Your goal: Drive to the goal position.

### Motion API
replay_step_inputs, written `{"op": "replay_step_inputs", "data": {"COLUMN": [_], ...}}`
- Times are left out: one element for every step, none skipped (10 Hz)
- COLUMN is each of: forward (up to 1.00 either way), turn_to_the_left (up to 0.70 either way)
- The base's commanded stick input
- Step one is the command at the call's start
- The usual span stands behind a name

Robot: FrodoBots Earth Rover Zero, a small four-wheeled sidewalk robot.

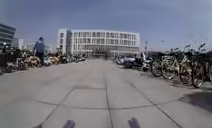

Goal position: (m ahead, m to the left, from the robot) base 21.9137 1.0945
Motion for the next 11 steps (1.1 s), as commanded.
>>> {"op": "replay_step_inputs", "data": {"forward": [1.0,1.0,1.0,1.0,1.0,1.0,1.0,1.0,1.0,1.0,1.0], "turn_to_the_left": [0.0,0.0,0.0,0.0,0.0,0.0,0.0,0.0,0.0,0.0,0.0]}}
